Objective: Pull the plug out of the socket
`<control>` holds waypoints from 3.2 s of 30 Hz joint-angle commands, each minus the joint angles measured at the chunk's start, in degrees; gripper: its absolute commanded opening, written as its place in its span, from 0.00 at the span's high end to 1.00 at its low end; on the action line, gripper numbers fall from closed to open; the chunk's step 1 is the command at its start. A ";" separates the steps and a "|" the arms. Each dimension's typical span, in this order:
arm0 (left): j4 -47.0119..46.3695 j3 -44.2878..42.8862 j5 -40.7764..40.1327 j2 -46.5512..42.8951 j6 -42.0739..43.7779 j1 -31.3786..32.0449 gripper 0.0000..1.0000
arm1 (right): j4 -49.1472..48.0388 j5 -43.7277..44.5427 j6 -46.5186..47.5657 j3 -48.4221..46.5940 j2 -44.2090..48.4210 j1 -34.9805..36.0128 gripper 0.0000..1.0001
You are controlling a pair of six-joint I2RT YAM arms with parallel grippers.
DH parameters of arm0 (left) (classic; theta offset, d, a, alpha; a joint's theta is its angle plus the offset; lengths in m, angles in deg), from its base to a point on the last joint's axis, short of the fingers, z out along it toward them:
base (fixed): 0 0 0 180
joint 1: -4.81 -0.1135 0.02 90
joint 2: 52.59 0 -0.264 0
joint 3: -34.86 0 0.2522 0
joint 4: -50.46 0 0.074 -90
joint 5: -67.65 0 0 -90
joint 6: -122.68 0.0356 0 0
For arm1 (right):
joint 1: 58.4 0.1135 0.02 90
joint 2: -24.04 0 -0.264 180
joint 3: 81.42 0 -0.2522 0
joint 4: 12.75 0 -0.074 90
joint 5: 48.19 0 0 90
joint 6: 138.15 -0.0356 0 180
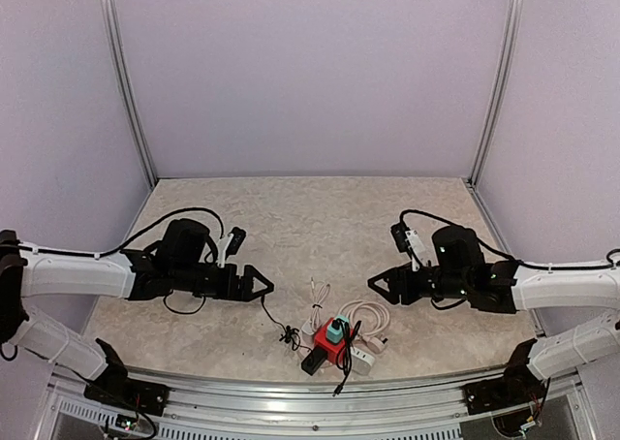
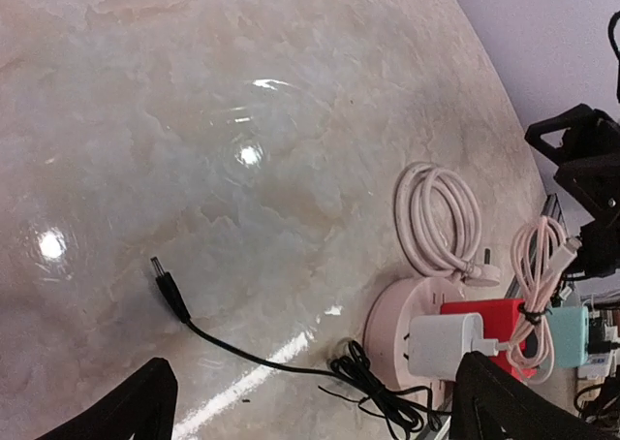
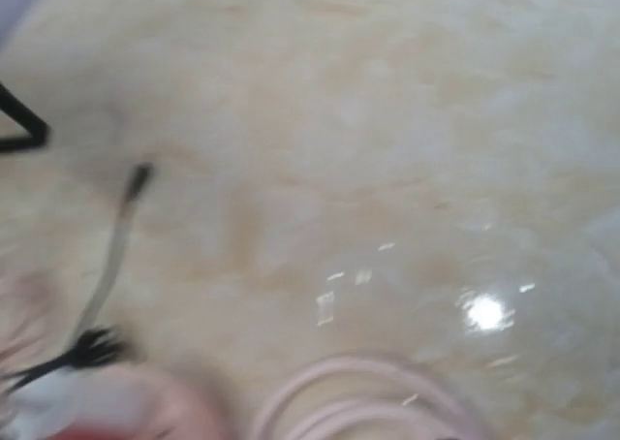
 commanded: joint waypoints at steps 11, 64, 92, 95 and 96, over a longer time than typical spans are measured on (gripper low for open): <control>-6.95 17.73 -1.89 -17.25 -8.32 15.67 0.66 | 5.30 -10.94 -6.44 13.80 15.14 2.29 0.51; -36.74 -1.40 18.27 27.07 -6.79 -2.95 0.62 | -10.78 -12.36 1.47 -4.61 -22.33 -7.43 0.36; -30.62 14.77 -9.30 -2.36 8.61 11.64 0.01 | 0.50 -8.55 21.55 -5.12 -4.51 -1.87 0.09; -31.87 14.59 -8.89 -0.65 9.16 11.85 0.01 | -2.82 -5.12 25.08 -3.18 -4.54 0.54 0.09; -32.47 14.71 -8.71 -0.16 9.20 12.01 0.01 | -3.89 -4.07 26.25 -2.79 -4.72 1.15 0.09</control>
